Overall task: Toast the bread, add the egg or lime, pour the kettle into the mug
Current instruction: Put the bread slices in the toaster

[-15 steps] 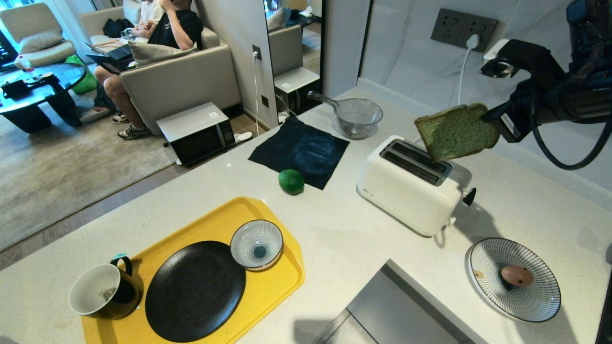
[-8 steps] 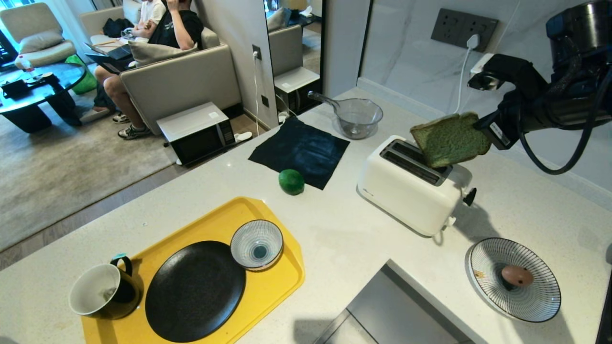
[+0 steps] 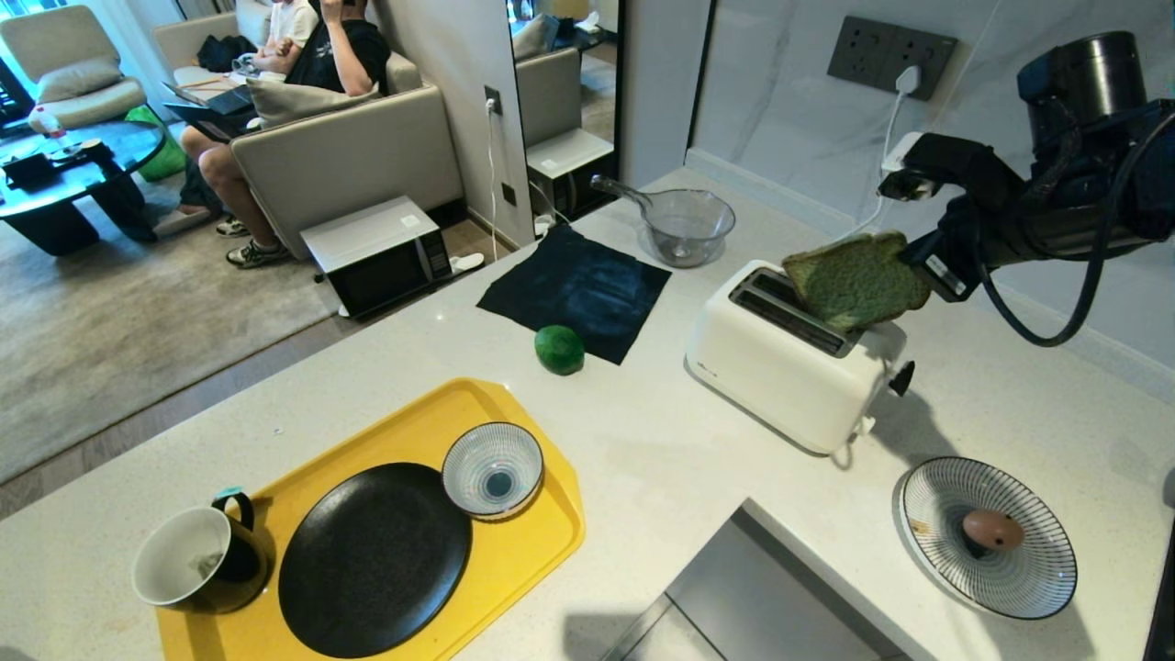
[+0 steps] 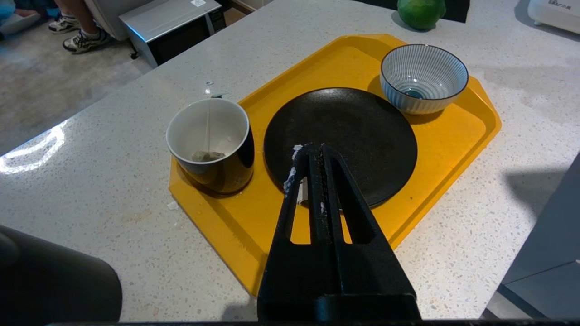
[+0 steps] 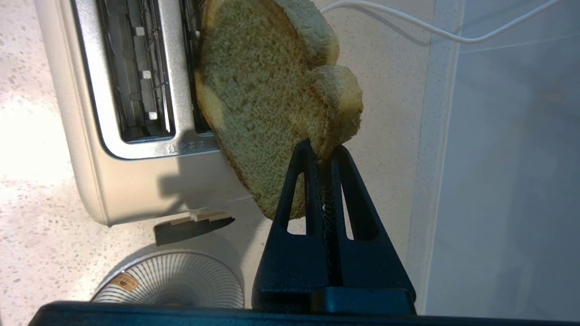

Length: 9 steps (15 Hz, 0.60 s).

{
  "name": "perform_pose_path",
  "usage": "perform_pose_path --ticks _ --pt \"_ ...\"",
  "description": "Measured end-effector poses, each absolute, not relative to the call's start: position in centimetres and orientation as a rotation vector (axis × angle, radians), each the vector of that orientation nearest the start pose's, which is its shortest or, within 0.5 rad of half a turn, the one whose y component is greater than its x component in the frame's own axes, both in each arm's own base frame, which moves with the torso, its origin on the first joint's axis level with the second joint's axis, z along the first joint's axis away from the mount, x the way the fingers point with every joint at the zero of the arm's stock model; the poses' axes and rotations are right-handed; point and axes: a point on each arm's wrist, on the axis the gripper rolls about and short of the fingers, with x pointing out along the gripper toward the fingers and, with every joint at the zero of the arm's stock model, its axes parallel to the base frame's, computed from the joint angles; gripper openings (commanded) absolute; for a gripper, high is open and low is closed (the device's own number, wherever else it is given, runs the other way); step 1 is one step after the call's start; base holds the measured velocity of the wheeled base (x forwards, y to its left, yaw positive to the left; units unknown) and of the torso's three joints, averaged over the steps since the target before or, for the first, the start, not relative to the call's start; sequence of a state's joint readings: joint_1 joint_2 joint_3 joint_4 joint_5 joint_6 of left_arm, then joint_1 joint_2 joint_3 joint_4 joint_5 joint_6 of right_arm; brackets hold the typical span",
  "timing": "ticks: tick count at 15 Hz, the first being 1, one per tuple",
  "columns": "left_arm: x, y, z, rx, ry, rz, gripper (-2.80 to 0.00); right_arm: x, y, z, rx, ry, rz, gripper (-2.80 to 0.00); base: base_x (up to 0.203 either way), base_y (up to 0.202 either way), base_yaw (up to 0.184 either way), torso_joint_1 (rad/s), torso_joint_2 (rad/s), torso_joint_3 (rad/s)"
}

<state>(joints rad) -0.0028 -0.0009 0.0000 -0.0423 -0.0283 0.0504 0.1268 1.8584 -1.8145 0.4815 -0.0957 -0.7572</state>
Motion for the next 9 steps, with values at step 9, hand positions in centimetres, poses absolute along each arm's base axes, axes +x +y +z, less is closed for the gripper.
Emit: perform_pose_path --ticks 9 --pt "-2.30 -0.06 7.98 0.051 -0.044 -0.030 -2.80 35.54 4.37 29.59 -0.887 0.500 0.261 -2.80 0.000 0.000 0.000 0.000 0.00 0.000"
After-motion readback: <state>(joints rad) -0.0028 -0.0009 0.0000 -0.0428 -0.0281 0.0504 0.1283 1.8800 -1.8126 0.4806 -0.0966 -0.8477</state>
